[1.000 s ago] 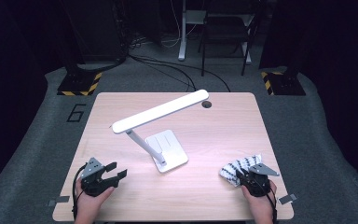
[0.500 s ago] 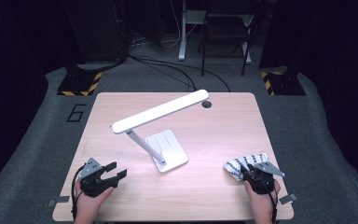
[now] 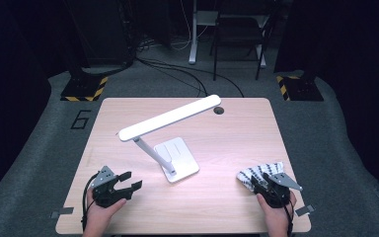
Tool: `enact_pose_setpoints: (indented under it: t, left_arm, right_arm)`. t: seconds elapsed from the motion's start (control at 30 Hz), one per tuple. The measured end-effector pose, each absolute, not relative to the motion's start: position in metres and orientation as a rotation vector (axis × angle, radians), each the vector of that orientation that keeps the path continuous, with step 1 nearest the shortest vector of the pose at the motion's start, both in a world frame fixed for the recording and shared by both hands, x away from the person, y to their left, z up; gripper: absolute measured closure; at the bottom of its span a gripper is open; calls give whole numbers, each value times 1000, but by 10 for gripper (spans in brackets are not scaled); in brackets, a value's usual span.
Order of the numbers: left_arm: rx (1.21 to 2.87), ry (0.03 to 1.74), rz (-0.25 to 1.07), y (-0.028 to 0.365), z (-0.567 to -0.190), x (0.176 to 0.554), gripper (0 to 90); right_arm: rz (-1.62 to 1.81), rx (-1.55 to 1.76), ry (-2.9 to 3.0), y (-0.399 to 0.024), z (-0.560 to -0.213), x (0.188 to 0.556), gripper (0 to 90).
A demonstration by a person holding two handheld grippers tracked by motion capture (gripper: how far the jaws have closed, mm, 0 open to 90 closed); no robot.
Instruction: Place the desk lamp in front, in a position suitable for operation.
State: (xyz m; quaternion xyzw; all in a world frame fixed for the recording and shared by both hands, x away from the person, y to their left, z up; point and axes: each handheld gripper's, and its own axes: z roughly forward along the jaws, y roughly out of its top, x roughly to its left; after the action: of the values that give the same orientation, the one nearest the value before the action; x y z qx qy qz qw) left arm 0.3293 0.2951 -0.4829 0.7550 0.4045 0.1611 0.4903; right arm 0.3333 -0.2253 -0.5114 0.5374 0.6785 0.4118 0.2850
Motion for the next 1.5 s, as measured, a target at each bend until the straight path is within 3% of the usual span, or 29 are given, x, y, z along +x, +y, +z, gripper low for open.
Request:
enact_pose_setpoints:
  t: [0.47,1.5]
  left_arm:
    - [1780,954,469,294,-461,338,392]
    - [1804,819,359,256,-441,365,432]
  right_arm:
    - [1115,1439,1829,-223,-513,333,472]
    - [1127,1461,1826,-225,-515,333,456]
